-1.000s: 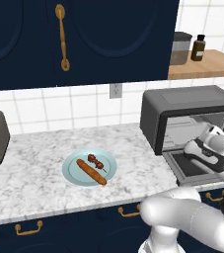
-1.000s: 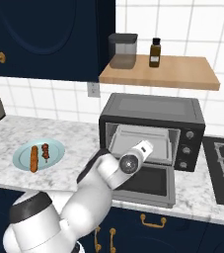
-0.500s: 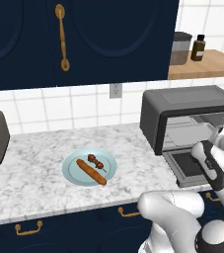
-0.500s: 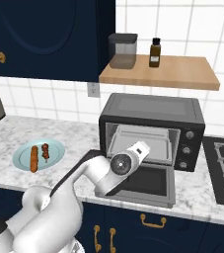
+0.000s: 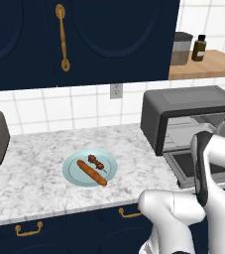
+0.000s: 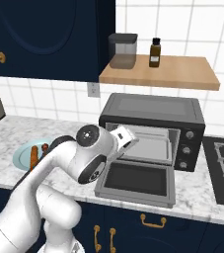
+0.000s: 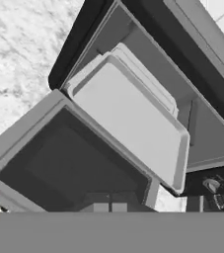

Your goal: Pick up the kebab skewer and baguette bread, and place them inside the toaster oven. Close the toaster oven door and start by setting the timer.

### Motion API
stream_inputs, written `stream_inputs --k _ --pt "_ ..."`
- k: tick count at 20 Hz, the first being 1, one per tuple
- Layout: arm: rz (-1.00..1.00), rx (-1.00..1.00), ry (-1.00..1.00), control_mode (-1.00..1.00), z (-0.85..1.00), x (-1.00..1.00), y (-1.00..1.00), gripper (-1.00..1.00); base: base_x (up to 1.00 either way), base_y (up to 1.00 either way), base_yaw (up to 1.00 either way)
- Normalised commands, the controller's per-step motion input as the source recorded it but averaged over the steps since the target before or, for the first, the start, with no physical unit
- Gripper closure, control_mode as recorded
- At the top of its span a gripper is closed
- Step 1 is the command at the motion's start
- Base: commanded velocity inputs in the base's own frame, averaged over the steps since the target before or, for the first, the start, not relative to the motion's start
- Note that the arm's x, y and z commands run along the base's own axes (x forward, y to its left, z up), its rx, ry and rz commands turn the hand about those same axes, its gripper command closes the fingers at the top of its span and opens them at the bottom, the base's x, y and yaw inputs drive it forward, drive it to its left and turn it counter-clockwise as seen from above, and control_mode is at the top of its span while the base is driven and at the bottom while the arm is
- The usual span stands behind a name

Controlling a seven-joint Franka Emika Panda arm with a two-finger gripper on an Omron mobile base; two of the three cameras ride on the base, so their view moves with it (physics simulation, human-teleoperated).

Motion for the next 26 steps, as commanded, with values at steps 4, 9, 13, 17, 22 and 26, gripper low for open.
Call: stream_inputs --k 4,9,13,17,22,26 --pt "-0.35 0.07 0.14 -1.00 0.35 -0.71 0.73 1.00 0.00 0.00 0.00" --pt "-0.11 0.13 0.00 -1.00 0.01 -0.51 0.96 1.00 0.00 0.00 0.00" --pt "0.00 0.18 0.00 -1.00 0.00 0.04 1.00 -1.00 0.00 0.00 0.00" --pt "0.03 0.14 0.02 -1.00 -0.02 0.39 1.00 -1.00 0.00 0.00 0.00" --pt "0.05 0.18 0.01 -1.00 -0.22 0.20 1.00 -1.00 0.00 0.00 0.00" --pt "0.03 0.14 0.02 -1.00 -0.53 0.25 1.00 -1.00 0.00 0.00 0.00"
